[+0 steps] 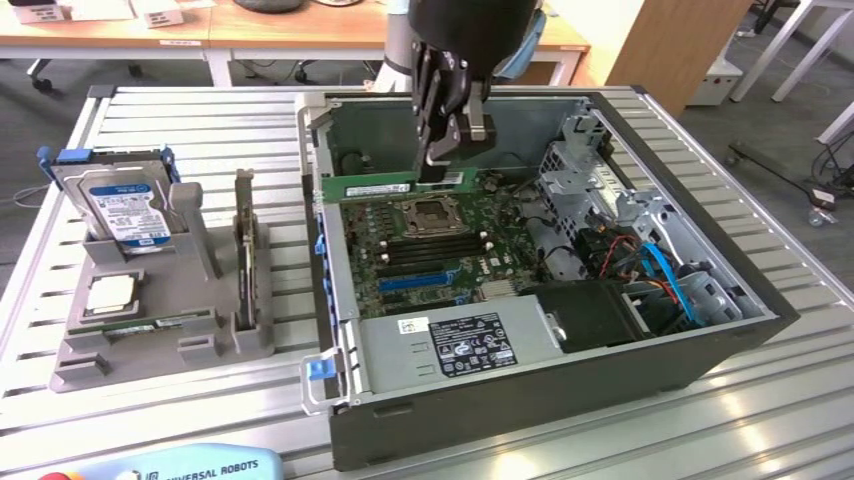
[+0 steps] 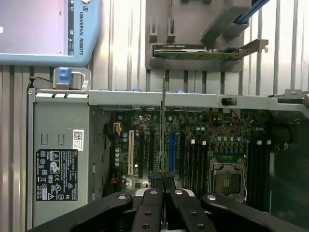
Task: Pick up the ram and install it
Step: 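Pick up the ram and move it above insertion slot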
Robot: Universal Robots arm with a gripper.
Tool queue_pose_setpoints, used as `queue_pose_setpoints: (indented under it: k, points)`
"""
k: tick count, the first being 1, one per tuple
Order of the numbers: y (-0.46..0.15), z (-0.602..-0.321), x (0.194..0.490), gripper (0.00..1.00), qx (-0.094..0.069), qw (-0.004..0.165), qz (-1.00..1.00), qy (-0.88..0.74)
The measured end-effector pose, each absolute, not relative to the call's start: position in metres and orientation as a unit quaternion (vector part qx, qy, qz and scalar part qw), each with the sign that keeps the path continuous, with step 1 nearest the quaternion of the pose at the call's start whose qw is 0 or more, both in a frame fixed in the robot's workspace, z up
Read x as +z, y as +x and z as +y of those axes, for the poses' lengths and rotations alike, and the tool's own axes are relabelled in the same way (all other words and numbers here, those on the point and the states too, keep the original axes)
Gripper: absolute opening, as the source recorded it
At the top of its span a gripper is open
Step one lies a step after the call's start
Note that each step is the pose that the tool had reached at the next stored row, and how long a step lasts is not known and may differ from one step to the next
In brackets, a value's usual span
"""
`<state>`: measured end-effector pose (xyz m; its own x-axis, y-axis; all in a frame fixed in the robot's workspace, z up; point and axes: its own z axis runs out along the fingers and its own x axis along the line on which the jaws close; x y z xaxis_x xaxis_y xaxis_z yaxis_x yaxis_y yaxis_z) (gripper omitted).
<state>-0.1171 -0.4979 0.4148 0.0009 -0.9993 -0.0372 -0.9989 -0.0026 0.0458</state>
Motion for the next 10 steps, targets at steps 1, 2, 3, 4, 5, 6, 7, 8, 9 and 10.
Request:
queue_pose_setpoints:
  k: [1,2,3,4,5,6,7,8,9,10]
  points:
    - [-0.116,-0.498,0.415,0.11,-0.029,0.003,-0.707,0.706]
    - [-0.115,-0.498,0.415,0.11,-0.029,0.003,-0.708,0.705]
    - [-0.113,-0.498,0.415,0.11,-0.029,0.003,-0.709,0.705]
    - [-0.112,-0.498,0.414,0.11,-0.029,0.003,-0.710,0.704]
    - [-0.111,-0.498,0.414,0.11,-0.029,0.003,-0.711,0.703]
    - [-0.109,-0.498,0.414,0.11,-0.029,0.003,-0.712,0.702]
    - [-0.108,-0.498,0.414,0.11,-0.029,0.003,-0.712,0.701]
    - [-0.106,-0.498,0.414,0.11,-0.029,0.003,-0.713,0.700]
    - [-0.104,-0.498,0.414,0.11,-0.029,0.003,-0.714,0.700]
    - [-0.103,-0.498,0.414,0.11,-0.029,0.003,-0.714,0.699]
